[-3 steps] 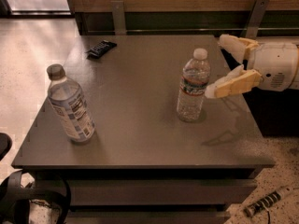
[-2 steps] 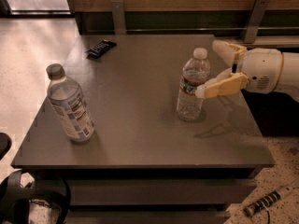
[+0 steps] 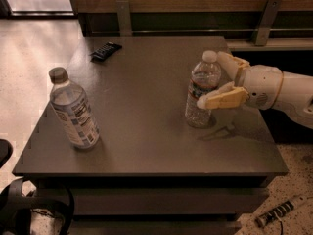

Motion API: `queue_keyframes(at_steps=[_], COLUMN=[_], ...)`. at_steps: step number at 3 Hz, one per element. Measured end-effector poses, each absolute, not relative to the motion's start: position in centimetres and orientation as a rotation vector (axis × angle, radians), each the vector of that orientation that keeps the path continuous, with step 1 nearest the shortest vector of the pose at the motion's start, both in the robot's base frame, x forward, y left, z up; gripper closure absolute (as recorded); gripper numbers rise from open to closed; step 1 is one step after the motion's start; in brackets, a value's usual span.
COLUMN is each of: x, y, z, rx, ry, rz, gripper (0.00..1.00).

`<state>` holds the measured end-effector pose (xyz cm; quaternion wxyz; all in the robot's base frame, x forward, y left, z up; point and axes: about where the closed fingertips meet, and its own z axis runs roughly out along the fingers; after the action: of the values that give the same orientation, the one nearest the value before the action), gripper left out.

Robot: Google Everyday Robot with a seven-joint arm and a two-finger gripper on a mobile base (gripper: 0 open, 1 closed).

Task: Move water bottle near rxbar blueberry

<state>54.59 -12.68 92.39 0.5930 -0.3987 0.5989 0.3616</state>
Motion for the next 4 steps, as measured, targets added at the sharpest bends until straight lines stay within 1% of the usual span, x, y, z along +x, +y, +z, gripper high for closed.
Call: queue_keyframes(at_steps=[1,4], x=[53.88,53.53], y=[-13.04,-12.65], z=[91.87,91.91], rx=[-0.894,-0.895], ry=[1.369,1.359], rz=[0.805,0.796], gripper=[0.14,0.84])
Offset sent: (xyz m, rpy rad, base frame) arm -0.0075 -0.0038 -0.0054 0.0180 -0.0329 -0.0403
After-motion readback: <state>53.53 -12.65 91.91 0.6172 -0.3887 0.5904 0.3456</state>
